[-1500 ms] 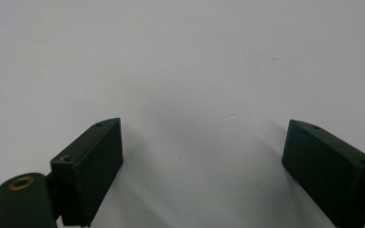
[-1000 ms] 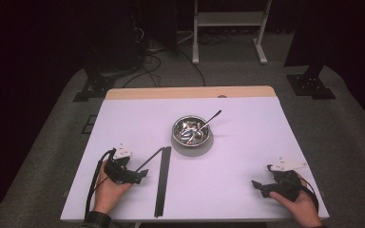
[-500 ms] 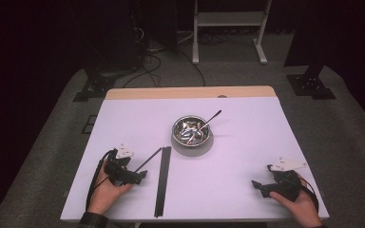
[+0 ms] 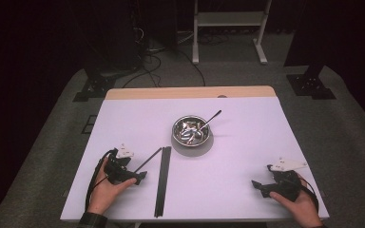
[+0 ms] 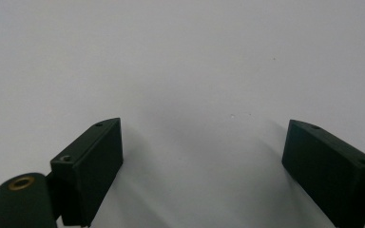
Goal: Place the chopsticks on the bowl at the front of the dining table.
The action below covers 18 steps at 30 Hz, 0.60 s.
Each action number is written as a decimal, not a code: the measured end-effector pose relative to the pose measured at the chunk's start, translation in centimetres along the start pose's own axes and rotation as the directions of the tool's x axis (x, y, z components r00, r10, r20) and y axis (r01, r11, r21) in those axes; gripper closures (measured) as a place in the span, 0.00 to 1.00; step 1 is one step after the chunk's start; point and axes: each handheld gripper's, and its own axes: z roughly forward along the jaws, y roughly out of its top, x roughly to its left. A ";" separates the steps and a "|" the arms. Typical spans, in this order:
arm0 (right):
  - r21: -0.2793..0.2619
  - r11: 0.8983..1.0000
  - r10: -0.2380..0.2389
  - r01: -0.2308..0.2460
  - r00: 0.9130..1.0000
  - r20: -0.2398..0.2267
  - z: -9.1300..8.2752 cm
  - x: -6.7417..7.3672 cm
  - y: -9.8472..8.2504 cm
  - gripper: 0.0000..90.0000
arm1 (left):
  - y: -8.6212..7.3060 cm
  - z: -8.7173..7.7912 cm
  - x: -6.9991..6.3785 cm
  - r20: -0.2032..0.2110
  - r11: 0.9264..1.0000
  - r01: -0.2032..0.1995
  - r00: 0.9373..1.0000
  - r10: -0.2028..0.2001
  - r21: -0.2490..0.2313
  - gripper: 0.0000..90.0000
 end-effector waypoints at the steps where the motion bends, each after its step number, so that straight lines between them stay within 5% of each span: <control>1: 0.000 1.000 0.000 0.000 1.000 0.000 0.0 0.0 0.0 0.13 | 0.0 -0.1 0.0 0.002 1.000 -0.004 1.000 0.004 0.001 0.07; 18: 0.001 1.000 0.000 0.000 1.000 -0.001 0.0 0.0 0.0 0.13 | 0.8 -0.4 -0.5 0.027 0.999 -0.037 0.999 0.037 0.006 0.46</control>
